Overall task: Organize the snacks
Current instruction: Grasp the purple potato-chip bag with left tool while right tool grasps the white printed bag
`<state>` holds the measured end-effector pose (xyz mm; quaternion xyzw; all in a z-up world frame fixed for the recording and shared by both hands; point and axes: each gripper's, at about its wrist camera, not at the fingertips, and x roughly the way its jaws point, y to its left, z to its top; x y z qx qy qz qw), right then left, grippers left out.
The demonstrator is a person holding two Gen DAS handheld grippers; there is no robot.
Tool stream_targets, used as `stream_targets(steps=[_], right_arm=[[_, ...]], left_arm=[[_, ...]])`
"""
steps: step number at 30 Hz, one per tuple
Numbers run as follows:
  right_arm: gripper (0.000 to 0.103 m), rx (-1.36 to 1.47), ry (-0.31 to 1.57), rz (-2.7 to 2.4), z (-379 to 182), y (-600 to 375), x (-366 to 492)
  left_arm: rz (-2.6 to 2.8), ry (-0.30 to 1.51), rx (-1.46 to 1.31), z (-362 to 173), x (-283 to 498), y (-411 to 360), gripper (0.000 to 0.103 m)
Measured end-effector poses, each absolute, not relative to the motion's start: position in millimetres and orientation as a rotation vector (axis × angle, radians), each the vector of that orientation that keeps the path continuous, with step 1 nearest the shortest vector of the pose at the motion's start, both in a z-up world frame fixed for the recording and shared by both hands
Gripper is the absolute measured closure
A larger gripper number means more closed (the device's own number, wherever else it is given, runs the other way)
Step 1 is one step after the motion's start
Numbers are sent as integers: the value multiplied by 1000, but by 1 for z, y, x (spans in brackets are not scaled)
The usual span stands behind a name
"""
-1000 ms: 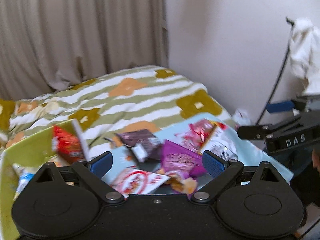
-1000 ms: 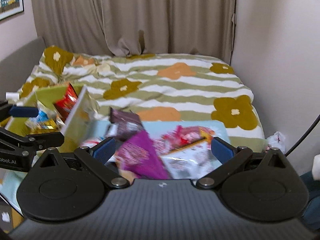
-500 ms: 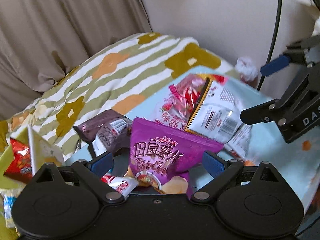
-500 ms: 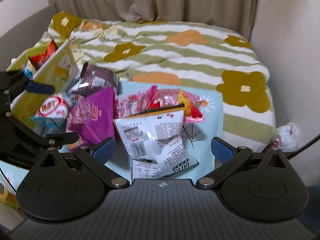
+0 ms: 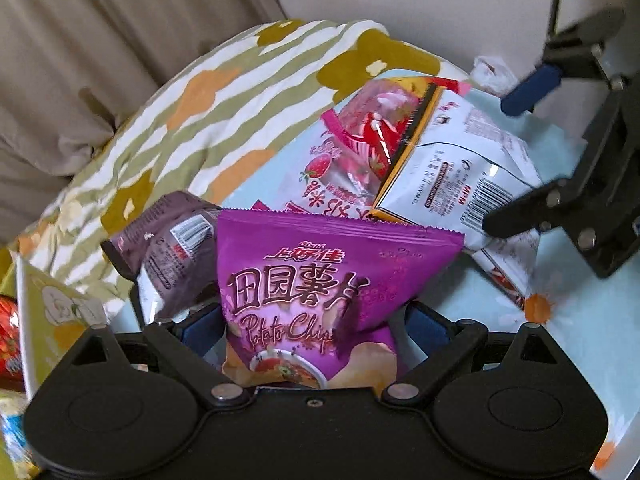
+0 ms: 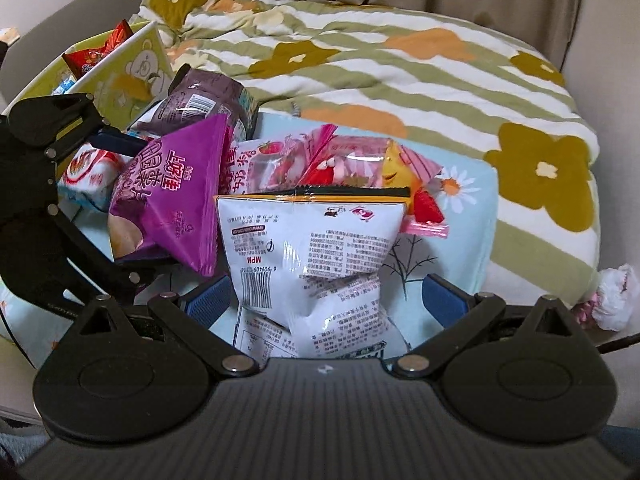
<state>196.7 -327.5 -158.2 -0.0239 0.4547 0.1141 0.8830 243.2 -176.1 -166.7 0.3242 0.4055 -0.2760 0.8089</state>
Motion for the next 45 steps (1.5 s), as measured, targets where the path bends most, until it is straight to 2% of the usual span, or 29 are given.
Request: stream_targets(steps=[2, 4, 7, 15, 31, 33, 37, 45], right_arm=[[0, -47, 953, 248, -162, -328, 200], [0, -48, 956, 259, -165, -330, 202], [0, -47, 962, 271, -168, -332, 205], [0, -22, 982, 277, -175, -335, 203], [0, -75, 979, 315, -183, -323, 198], [5, -73, 979, 321, -182, -323, 197], [23, -73, 969, 332, -177, -321, 190], [34, -61, 931, 320, -156, -317, 170]], left_arm=[[-579, 884, 678, -169, 246, -176, 7], [-570, 902, 654, -171, 249, -174, 17], [-561, 913, 599, -169, 251, -172, 23], [-525, 925, 534, -165, 240, -174, 28], [-464, 908, 458, -145, 207, -163, 29], [-462, 903, 439, -140, 202, -161, 29], [-456, 884, 419, -132, 191, -158, 29], [-448, 833, 348, -104, 169, -147, 29]])
